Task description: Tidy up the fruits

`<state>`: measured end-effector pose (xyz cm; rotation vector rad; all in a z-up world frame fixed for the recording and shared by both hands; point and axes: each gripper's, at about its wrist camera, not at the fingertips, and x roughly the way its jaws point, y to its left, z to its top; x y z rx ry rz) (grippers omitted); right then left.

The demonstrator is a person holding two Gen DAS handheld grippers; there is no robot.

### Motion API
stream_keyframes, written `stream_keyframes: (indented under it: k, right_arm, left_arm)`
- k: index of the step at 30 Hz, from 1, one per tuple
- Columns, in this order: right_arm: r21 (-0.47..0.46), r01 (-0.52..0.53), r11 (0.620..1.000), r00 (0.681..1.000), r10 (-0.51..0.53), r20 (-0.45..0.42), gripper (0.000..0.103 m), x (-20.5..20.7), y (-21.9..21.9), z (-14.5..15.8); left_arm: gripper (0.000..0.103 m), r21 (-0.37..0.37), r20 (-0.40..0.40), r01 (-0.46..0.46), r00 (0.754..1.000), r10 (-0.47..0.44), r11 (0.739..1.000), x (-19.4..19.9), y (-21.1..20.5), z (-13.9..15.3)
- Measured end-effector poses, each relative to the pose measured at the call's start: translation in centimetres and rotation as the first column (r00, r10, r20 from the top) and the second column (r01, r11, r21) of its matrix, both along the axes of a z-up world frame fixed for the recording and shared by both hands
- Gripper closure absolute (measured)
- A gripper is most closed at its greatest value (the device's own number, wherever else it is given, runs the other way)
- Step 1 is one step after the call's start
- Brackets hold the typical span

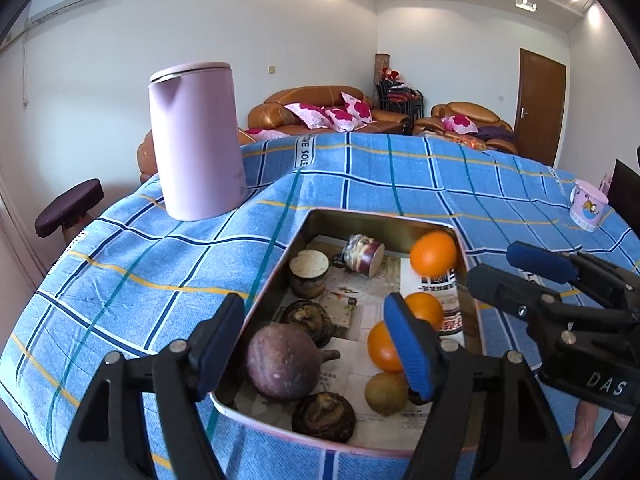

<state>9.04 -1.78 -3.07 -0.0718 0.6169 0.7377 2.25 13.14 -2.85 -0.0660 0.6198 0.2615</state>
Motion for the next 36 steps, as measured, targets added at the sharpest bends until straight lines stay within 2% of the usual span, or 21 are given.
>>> stream_keyframes:
  k: [16,36]
  right_arm:
    - [0.052,0.04,0.998,0.999,-0.042,0.034,0.04,-1.3,-2.7,1.5]
    - [0.055,0.056,0.997,0.998,-0.059,0.036,0.04,-1.3,-3.3,1.3]
  left_arm:
    - [0.028,0.004,0.031,-0.014,0.999,0.014,1.0,-1.0,-0.7,0.9]
    - [0.028,0.001,0.038,-0.017,0.999,0.017,1.0,-1.2,-0.9,1.0]
